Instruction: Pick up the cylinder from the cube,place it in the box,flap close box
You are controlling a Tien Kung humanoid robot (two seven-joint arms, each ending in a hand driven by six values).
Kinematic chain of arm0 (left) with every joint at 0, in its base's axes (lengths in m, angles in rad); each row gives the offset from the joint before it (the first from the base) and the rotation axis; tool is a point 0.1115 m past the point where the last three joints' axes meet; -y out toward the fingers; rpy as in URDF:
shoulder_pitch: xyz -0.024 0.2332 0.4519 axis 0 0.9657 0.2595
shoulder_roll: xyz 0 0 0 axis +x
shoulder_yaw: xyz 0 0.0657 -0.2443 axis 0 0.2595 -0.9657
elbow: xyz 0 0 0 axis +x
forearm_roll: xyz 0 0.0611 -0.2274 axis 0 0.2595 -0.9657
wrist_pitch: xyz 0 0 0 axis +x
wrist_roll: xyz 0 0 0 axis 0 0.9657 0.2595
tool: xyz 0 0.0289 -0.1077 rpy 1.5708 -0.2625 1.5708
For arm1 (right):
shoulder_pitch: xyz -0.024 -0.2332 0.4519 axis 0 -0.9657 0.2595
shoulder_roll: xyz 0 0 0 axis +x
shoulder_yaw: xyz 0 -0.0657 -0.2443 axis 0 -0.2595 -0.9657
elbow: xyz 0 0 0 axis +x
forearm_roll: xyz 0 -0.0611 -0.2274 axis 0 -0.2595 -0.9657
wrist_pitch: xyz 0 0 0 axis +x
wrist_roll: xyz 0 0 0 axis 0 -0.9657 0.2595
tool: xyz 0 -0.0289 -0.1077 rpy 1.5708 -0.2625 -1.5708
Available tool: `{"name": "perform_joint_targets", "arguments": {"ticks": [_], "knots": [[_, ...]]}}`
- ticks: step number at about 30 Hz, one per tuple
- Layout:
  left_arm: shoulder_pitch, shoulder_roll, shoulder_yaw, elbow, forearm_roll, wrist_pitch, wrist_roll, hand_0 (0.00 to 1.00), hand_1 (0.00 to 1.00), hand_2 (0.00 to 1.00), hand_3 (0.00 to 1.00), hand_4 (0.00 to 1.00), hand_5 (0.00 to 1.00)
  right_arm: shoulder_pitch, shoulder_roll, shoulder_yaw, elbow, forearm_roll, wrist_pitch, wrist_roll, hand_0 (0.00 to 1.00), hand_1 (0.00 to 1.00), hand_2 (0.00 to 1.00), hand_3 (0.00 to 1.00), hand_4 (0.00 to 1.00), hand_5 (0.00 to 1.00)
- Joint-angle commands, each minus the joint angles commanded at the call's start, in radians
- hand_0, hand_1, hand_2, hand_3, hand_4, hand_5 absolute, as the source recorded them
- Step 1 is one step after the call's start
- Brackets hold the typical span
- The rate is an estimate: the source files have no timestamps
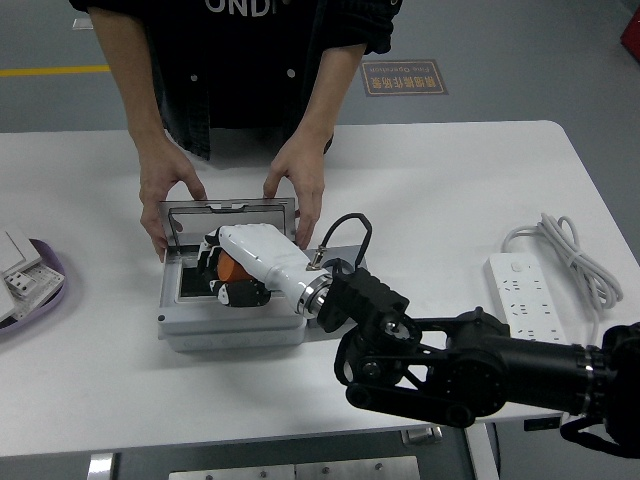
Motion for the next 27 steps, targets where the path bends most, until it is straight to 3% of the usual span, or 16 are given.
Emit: {"name": "perform_joint_targets", "arguments": {"ticks": [3, 4, 9, 10, 15, 16, 22, 27], "knots": [[0.0, 0.0, 0.0, 0.0, 0.001, 0.0, 0.0, 0.514, 0.556, 0.559, 0.595, 0.716, 0.137, 0.0, 0.002, -0.001, -0.013, -0.027, 0.021, -0.013, 0.677, 0.641, 0.651, 0.666, 0.402, 0.1], [-0.001, 0.001, 0.0, 0.0, 0.001, 0.0, 0.0, 0.514, 0.556, 0.559, 0.595, 0.715, 0.136, 0.0, 0.003, -0.002, -0.017, -0.034, 0.028, -0.018, 0.761, 0.67, 0.687, 0.712, 0.592, 0.133], [-0.002, 0.001, 0.005, -0.002, -0.001, 0.0, -0.002, 0.514, 0.556, 0.559, 0.595, 0.715, 0.136, -0.001, 0.005, -0.003, -0.025, -0.054, 0.057, -0.026, 0.761, 0.67, 0.687, 0.712, 0.592, 0.133], [-0.002, 0.001, 0.006, -0.002, -0.002, 0.0, -0.002, 0.514, 0.556, 0.558, 0.594, 0.715, 0.135, -0.002, 0.005, -0.003, -0.025, -0.054, 0.061, -0.025, 0.794, 0.687, 0.699, 0.785, 0.72, 0.166], [-0.003, 0.003, 0.011, -0.004, -0.005, 0.001, -0.004, 0.514, 0.556, 0.558, 0.594, 0.715, 0.135, -0.005, 0.004, 0.0, -0.027, -0.046, 0.077, -0.014, 0.794, 0.687, 0.699, 0.785, 0.72, 0.166], [-0.003, 0.003, 0.012, -0.004, -0.005, 0.001, -0.004, 0.514, 0.556, 0.559, 0.596, 0.715, 0.131, -0.006, 0.004, 0.001, -0.027, -0.044, 0.081, -0.011, 0.809, 0.702, 0.71, 0.825, 0.891, 0.293], [-0.004, 0.001, 0.02, -0.006, -0.011, 0.002, -0.007, 0.513, 0.554, 0.559, 0.595, 0.712, 0.127, -0.025, -0.013, 0.024, 0.003, 0.017, 0.068, 0.018, 0.812, 0.704, 0.715, 0.845, 0.92, 0.315], [-0.002, -0.001, 0.02, -0.006, -0.013, 0.002, -0.006, 0.513, 0.554, 0.559, 0.595, 0.712, 0.127, -0.047, -0.066, 0.083, 0.1, 0.139, 0.017, 0.08, 0.812, 0.704, 0.715, 0.845, 0.92, 0.315]]}}
